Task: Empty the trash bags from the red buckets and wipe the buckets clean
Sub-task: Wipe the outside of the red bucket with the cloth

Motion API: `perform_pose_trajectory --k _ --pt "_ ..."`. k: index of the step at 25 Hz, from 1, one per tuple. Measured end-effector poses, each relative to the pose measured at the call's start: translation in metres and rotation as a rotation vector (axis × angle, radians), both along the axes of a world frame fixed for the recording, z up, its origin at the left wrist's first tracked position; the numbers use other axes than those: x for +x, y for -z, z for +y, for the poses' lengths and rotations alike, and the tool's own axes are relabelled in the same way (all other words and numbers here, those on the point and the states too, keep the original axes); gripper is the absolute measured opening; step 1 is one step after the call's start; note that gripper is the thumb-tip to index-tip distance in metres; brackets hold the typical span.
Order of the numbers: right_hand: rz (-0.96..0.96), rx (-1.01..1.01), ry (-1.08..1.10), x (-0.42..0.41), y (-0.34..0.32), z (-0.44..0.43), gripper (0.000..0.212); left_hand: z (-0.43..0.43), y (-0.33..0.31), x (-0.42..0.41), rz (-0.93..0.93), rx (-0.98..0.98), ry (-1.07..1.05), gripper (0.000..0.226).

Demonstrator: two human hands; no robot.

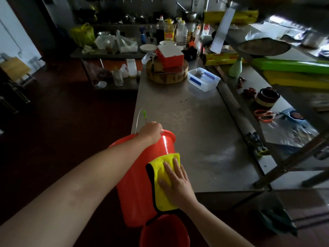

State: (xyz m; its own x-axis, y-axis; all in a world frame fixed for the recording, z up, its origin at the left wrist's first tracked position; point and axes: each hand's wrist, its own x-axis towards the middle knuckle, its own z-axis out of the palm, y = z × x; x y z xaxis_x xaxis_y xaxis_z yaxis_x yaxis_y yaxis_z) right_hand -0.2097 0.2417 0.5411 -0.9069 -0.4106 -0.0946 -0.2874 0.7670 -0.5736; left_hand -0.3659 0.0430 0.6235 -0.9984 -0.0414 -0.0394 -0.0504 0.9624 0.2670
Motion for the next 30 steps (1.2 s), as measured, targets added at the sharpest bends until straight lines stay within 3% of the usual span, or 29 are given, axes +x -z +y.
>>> perform_pose_trajectory --k 3,6,9,12,15,20,27,30 --pt "0.099 0.026 0.061 -0.016 -0.008 0.007 0.067 0.004 -0.01 0.006 0.099 0.166 0.041 0.025" --pt "0.239 0.168 0.086 -0.04 -0.027 0.016 0.067 -0.002 -0.013 0.015 0.204 0.392 0.009 0.023" --pt "0.263 0.313 0.014 -0.062 -0.046 0.01 0.068 -0.011 -0.006 0.026 0.213 0.536 -0.084 0.019" --pt "0.238 0.363 -0.107 -0.068 -0.051 -0.016 0.067 -0.034 0.003 0.041 0.097 0.509 -0.171 0.023" --pt "0.266 0.379 -0.161 -0.065 -0.048 -0.045 0.067 -0.064 -0.002 0.046 -0.014 0.442 -0.121 0.029" --pt "0.305 0.425 -0.222 -0.052 -0.041 -0.074 0.068 -0.052 -0.025 0.021 0.064 0.293 0.052 0.038" --pt "0.247 0.376 -0.243 -0.089 -0.053 -0.069 0.068 -0.06 -0.022 0.011 0.088 0.241 0.014 0.033" --pt "0.145 0.264 -0.126 -0.13 -0.051 -0.054 0.067 -0.064 -0.023 0.008 0.063 0.247 0.019 0.031"
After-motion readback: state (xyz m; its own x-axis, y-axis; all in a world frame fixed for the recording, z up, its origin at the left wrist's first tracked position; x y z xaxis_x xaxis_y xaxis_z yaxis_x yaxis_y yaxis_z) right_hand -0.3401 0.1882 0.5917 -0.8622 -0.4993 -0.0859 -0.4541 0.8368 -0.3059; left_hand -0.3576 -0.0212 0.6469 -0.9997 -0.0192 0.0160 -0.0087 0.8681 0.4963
